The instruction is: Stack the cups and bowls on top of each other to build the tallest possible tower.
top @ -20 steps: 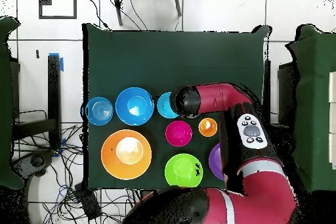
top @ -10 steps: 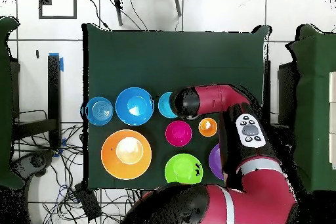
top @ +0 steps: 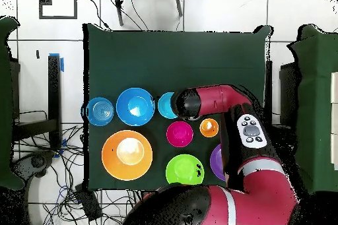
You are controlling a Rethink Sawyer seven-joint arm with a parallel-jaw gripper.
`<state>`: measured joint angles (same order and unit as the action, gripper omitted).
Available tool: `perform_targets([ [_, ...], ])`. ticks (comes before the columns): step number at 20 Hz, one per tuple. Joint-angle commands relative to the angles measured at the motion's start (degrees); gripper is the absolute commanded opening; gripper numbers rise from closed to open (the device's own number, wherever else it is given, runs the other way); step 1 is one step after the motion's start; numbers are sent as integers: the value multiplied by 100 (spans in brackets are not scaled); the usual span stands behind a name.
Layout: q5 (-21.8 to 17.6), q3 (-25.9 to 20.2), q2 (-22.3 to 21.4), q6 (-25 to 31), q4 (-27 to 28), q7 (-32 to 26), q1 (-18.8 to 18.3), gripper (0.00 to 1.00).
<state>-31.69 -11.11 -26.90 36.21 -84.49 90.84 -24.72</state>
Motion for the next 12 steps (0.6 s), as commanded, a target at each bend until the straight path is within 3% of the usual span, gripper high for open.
perform_targets([
  [1, -655, -281, 262, -446, 152, -657, -107, 0],
  [7, -528, -459, 259, -316, 237, -822, -185, 0],
  [12, -391, -547, 247, 141, 705, -834, 121, 0],
])
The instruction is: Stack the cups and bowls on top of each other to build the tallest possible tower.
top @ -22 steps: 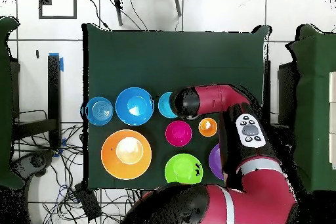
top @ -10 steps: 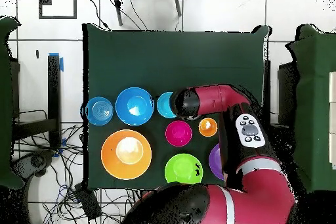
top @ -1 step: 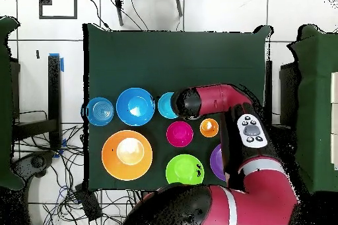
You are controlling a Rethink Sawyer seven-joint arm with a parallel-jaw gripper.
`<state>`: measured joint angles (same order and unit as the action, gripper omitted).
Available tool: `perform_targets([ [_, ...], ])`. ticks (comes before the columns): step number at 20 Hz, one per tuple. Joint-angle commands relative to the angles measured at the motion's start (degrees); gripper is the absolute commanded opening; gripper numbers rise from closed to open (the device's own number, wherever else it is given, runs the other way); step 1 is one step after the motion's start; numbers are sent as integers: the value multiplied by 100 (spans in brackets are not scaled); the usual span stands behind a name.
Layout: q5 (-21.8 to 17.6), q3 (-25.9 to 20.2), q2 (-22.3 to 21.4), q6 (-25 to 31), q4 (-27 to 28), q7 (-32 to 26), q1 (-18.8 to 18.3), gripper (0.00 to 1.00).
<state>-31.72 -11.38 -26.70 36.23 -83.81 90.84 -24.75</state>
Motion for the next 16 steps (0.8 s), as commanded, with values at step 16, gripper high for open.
perform_targets([
  [16, -230, -524, 766, 1431, 2257, -1090, 930, 0],
])
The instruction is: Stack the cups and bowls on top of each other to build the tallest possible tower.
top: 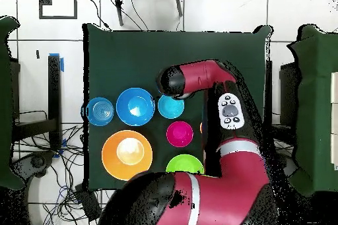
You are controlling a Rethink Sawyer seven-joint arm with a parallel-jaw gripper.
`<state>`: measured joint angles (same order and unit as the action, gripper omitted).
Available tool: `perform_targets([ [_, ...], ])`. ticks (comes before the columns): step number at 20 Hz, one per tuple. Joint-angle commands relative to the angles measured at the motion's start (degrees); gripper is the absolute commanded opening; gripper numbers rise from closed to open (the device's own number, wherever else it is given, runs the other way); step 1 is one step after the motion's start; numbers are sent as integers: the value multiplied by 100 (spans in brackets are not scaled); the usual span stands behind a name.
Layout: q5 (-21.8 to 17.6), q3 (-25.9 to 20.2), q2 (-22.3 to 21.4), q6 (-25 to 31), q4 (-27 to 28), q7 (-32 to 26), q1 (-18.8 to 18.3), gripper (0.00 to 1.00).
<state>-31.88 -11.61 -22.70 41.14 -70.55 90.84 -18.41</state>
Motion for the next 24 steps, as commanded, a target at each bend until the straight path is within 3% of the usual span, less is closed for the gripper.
perform_targets([
  [1, -213, -488, 358, 971, 949, -1101, 315, 0],
  [8, -314, -315, 879, 1459, 1698, -870, 684, 0],
  [14, -326, -270, 1170, 1290, 1932, -733, 803, 0],
  [24, -164, -491, 1492, 1211, 2170, -1147, 632, 0],
])
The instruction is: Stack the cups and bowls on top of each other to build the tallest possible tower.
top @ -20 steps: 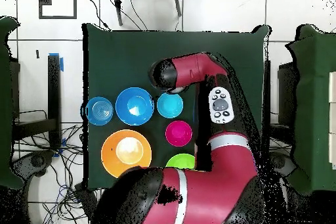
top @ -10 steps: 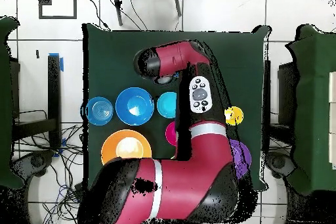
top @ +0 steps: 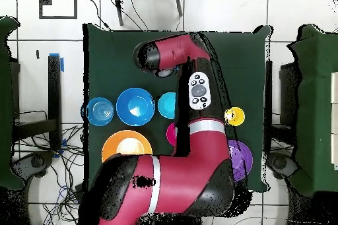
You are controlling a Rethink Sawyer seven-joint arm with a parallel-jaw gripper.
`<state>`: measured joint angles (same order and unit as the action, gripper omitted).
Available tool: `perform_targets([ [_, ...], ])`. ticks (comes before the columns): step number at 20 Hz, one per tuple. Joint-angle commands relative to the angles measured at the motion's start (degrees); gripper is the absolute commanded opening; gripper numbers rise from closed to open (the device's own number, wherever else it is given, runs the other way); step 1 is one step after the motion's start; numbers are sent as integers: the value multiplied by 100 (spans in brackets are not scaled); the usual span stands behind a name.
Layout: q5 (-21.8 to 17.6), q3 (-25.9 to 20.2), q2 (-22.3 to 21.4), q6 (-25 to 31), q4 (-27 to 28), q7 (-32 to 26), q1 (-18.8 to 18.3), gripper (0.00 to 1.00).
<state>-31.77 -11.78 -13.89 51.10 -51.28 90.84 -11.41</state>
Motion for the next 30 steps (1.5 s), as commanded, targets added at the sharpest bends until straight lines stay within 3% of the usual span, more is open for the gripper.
perform_targets([
  [1, -176, -465, 610, 204, 237, -1157, -67, 0],
  [7, -132, -422, 507, 234, 92, -1212, -82, 0],
  [26, -31, -400, 630, 661, 362, -1204, -14, 0],
  [27, -36, -396, 639, 669, 387, -1208, -4, 100],
  [30, -43, -361, 609, 580, 315, -1145, -1, 100],
])
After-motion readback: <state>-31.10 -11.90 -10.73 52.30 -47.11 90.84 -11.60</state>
